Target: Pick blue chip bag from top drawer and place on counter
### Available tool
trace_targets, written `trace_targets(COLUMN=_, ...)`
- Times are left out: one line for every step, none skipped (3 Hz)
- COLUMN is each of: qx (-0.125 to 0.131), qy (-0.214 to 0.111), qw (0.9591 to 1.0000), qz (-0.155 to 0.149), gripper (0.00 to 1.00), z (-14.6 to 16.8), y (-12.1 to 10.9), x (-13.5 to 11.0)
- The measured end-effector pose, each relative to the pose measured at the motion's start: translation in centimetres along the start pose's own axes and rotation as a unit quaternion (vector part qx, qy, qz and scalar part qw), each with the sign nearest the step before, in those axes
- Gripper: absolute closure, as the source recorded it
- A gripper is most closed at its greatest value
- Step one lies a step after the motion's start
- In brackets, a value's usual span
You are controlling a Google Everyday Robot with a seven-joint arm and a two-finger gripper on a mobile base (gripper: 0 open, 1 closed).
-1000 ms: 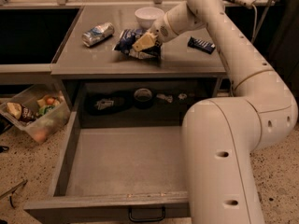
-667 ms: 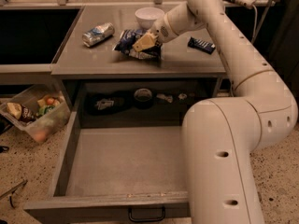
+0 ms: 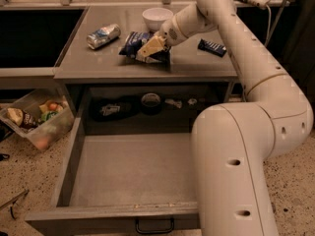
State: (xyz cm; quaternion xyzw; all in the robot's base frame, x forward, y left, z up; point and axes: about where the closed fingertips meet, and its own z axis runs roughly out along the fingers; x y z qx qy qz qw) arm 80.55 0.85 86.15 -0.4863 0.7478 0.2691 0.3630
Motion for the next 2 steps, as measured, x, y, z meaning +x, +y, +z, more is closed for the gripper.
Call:
trace_targets(qx=0.0, qy=0.0, qw=1.0, qz=0.0, gripper=0.0, z=0.01, y=0.0, x=0.0)
trace_targets(qx=0.0, qy=0.0, qw=1.0, qz=0.0, gripper=0.0, z=0.01, y=0.0, x=0.0)
